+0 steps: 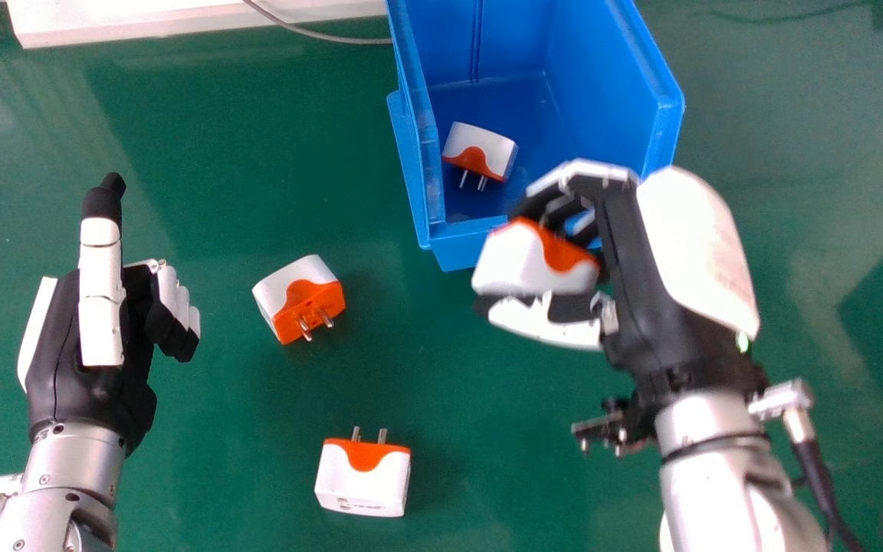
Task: Pick all objects and put in blue box
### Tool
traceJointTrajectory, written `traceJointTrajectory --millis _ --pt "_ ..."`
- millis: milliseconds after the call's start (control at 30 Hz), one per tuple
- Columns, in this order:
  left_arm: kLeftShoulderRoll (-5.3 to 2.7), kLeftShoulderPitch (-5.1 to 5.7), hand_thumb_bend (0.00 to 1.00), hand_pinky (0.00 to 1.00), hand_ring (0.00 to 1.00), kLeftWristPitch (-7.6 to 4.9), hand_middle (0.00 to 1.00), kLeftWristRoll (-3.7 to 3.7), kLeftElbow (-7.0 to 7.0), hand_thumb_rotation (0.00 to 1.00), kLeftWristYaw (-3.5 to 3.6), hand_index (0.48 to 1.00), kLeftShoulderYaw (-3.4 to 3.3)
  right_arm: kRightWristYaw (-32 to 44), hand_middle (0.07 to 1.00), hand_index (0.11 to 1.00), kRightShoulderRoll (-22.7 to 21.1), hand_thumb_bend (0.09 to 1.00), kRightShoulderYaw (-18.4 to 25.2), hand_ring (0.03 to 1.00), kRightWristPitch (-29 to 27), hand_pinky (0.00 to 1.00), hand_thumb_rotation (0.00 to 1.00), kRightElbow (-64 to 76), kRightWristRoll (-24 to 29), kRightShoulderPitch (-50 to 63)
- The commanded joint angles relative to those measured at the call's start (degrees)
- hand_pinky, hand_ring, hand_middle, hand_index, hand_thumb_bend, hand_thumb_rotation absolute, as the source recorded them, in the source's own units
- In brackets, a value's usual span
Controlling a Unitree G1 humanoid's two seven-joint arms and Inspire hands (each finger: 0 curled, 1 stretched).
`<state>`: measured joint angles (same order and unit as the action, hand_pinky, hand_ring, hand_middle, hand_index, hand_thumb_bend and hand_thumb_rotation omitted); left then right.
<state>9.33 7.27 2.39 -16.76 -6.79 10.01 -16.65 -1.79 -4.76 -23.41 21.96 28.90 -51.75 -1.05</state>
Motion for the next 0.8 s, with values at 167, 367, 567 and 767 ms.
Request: traceJointTrajectory --millis 167,367,567,767 --pt "-0.02 -0.65 0.66 0.00 0.00 -1.71 0.00 0.67 0.41 1.00 -0.19 1.000 0.24 1.93 0.531 0.514 -4.34 0.492 3.66 0.440 -4.96 0.33 0.00 -6.98 0.22 -11.33" --pt "-0.02 -0.42 0.65 0.00 0.00 -2.18 0.00 1.07 0.50 1.00 -0.20 1.000 0.39 4.22 0.532 0.505 -5.84 0.492 4.99 0.442 -5.01 0.34 0.00 -14.89 1.00 -19.24" --pt "-0.25 -0.08 0.65 0.00 0.00 -2.88 0.00 1.55 0.55 1.00 -0.25 1.000 0.61 3.58 0.531 0.511 -6.22 0.491 5.60 0.441 -5.85 0.33 0.00 -22.54 2.12 -26.12" --pt "-0.45 0.24 0.65 0.00 0.00 -3.24 0.00 1.62 0.47 1.00 -0.39 1.000 0.75 2.50 0.531 0.528 -7.18 0.490 5.69 0.431 -6.63 0.33 0.00 -31.64 2.49 -33.06"
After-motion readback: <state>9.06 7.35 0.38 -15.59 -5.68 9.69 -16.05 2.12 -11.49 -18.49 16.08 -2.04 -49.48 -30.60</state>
